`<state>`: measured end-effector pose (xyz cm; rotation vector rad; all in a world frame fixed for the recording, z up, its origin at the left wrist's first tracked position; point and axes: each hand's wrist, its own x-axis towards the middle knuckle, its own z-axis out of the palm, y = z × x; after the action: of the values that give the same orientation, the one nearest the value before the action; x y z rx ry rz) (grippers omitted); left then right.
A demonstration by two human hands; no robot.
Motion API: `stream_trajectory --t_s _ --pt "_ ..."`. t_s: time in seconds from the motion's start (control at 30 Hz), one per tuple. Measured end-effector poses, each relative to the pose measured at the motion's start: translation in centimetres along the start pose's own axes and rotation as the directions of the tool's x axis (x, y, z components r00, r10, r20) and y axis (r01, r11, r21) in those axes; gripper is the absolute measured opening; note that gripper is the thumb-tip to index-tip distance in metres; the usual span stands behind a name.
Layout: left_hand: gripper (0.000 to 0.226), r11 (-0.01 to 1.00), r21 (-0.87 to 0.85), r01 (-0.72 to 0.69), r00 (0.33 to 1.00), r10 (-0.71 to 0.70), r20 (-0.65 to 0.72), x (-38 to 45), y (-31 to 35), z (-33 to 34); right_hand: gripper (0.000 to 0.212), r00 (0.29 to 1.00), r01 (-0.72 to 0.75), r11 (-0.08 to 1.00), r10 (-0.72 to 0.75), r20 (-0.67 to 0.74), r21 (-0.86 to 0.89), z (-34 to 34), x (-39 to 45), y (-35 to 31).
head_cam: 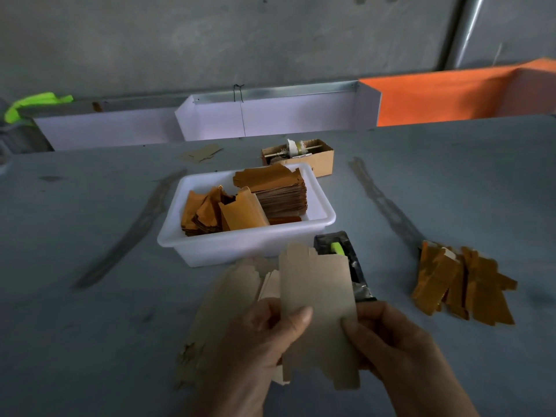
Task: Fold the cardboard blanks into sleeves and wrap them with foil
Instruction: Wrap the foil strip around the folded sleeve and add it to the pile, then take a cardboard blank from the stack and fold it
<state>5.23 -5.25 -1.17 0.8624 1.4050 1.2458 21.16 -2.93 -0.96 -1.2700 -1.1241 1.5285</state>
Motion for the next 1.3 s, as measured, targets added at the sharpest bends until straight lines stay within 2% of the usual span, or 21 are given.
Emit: stream_trajectory --t_s 0.1,0.2,0.27,0.37,0.47,0.57,0.63,0.7,0.73,0.83,0.9,0.97,1.03,1.1,1.17,1.23,1.3 --pt "0.029 0.999 0.015 -0.049 0.999 0.049 -0.016 -0.3 0.4 1.1 0.008 1.000 -0.010 1.000 0.010 0.021 0.011 -0.1 -0.2 0.3" --pt "0.035 0.996 0.044 -0.073 0.995 0.076 -0.064 -0.5 0.5 1.9 0.012 1.000 -0.003 0.998 0.003 0.003 -0.068 -0.2 -0.6 0.2" --pt "0.034 0.992 0.102 -0.080 0.990 0.090 -0.104 -0.6 0.3 2.3 0.016 0.998 0.044 0.970 -0.053 -0.029 -0.237 -0.3 -0.8 0.3" --pt "0.024 0.980 0.172 -0.103 0.981 0.128 -0.144 -0.7 0.1 2.9 0.019 0.978 0.121 0.862 -0.189 -0.091 -0.493 0.0 -1.4 0.3" --pt "0.025 0.967 0.231 -0.105 0.979 0.141 -0.147 -0.7 0.0 3.1 0.024 0.950 0.207 0.792 -0.302 -0.074 -0.574 0.5 -1.9 0.3" --pt "0.022 0.964 0.253 -0.086 0.985 0.122 -0.126 -1.0 0.2 3.2 0.023 0.951 0.270 0.818 -0.309 0.007 -0.508 0.9 -2.3 0.1" --pt "0.014 0.972 0.219 -0.084 0.995 0.095 -0.042 -1.3 0.5 3.3 0.016 0.947 0.307 0.835 -0.317 0.056 -0.458 0.9 -2.3 -0.1" --pt "0.031 0.967 0.227 -0.118 0.993 0.109 0.053 -1.5 0.6 3.1 0.012 0.950 0.309 0.841 -0.298 0.095 -0.445 0.7 -2.1 -0.3" --pt "0.035 0.954 0.261 -0.149 0.988 0.130 0.086 -1.7 0.6 3.0 0.012 0.955 0.294 0.848 -0.276 0.107 -0.442 0.5 -2.0 -0.4" --pt "0.020 0.933 0.311 -0.183 0.982 0.159 0.100 -1.6 0.6 2.6 0.015 0.974 0.219 0.889 -0.176 0.139 -0.403 0.4 -1.7 -1.0" --pt "0.018 0.951 0.274 -0.140 0.986 0.109 0.127 -1.3 0.7 2.3 0.019 0.978 0.207 0.892 -0.201 0.056 -0.401 0.0 -1.4 -1.0" --pt "0.018 0.961 0.262 -0.091 0.982 0.043 0.181 -1.2 0.7 2.0 0.035 0.977 0.183 0.912 -0.210 -0.033 -0.368 -0.6 -1.1 -0.9" --pt "0.020 0.964 0.261 -0.060 0.971 -0.004 0.237 -1.2 0.7 2.0 0.043 0.994 0.107 0.972 -0.109 0.003 -0.209 -0.8 -0.8 -1.0" --pt "0.032 0.958 0.286 -0.031 0.962 -0.048 0.268 -1.5 0.6 2.4 0.034 0.996 -0.011 0.999 0.015 0.083 -0.049 -0.7 -0.6 -1.3" --pt "0.036 0.949 0.314 -0.007 0.982 -0.052 0.179 -1.4 0.4 2.9 0.028 0.996 -0.038 0.999 0.038 0.075 0.001 -0.8 -0.3 -1.1" --pt "0.025 0.958 0.286 0.010 0.999 -0.025 0.048 -1.2 0.1 3.0 0.017 0.998 -0.032 0.999 0.030 0.046 0.029 -0.8 -0.1 -0.9" --pt "0.015 0.959 0.279 -0.044 0.998 0.055 -0.031 -1.2 -0.4 3.1 0.015 0.999 -0.031 0.998 0.030 0.019 0.054 -0.7 -0.1 -0.7"
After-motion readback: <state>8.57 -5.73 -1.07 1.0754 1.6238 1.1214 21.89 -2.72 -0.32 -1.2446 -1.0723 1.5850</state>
